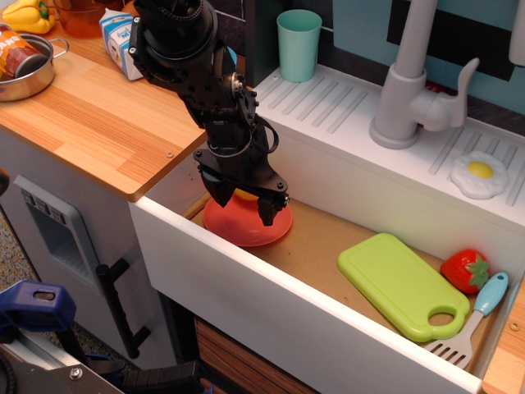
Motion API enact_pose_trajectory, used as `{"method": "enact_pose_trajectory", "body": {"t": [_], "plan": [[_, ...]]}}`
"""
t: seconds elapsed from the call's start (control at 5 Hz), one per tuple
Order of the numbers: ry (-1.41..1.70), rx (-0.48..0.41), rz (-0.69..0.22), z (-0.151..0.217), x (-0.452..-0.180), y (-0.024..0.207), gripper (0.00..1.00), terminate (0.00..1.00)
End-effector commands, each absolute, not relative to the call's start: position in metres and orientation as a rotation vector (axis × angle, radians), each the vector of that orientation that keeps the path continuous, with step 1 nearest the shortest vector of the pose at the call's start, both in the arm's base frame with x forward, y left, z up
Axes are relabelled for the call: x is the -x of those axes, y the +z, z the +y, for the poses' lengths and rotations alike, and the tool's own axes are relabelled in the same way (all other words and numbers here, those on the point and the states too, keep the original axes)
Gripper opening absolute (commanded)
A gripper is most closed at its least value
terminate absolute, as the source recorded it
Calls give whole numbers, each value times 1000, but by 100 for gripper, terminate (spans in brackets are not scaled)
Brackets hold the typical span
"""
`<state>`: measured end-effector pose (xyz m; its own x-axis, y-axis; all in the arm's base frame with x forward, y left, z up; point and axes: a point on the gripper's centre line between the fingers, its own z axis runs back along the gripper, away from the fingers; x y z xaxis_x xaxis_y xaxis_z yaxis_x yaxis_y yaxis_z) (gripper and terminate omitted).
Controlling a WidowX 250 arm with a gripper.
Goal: Put potato on plate
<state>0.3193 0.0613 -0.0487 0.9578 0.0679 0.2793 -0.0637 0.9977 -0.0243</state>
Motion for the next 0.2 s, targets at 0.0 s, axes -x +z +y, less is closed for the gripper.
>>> {"method": "enact_pose_trajectory", "body": {"t": [0.0], "plan": [[64,8,-313,65,-323,-41,100,100]]}}
